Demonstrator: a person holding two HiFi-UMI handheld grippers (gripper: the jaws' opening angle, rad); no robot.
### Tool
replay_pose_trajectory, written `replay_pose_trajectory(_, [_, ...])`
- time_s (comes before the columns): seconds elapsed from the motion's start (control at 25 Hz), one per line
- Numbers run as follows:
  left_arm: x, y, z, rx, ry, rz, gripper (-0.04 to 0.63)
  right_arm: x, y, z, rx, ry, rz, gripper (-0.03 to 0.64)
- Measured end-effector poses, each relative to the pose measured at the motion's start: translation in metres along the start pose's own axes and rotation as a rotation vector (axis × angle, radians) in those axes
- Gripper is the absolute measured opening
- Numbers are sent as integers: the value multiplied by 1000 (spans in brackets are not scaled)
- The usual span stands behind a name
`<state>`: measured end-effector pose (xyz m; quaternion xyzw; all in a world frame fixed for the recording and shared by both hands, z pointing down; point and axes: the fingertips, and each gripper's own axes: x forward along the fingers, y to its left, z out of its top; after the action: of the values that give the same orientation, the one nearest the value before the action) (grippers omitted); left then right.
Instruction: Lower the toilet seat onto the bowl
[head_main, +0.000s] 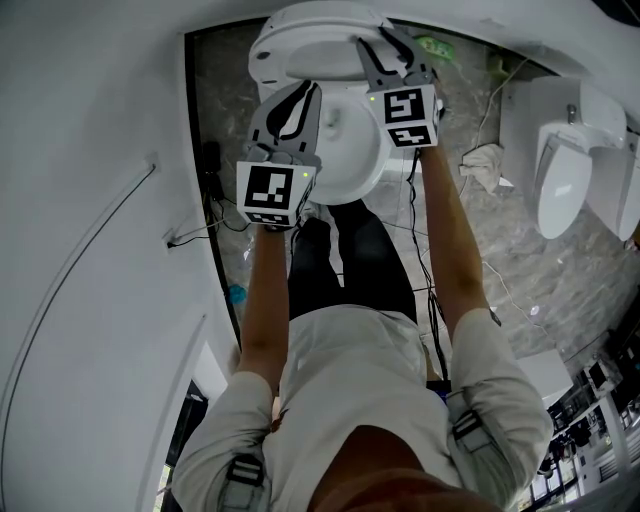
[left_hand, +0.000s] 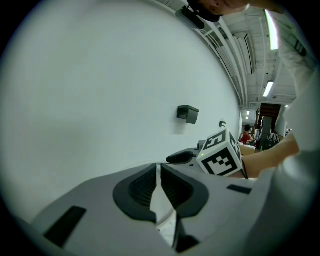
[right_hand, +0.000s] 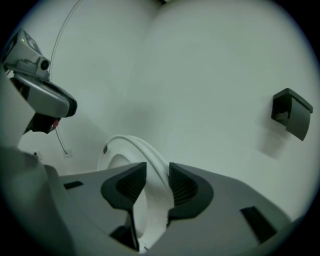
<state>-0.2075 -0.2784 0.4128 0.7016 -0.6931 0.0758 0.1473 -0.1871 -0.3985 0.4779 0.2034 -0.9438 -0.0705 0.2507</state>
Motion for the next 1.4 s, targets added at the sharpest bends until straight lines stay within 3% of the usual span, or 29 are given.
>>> replay_pose_trajectory(0.64, [-32,1,-6,6,6,15,26,-45,31,-2,54,-23,25,140])
replay_pose_trajectory(1.4, [-45,18,-45,-7,66,27,28,-95,78,-22,50,18,41,150])
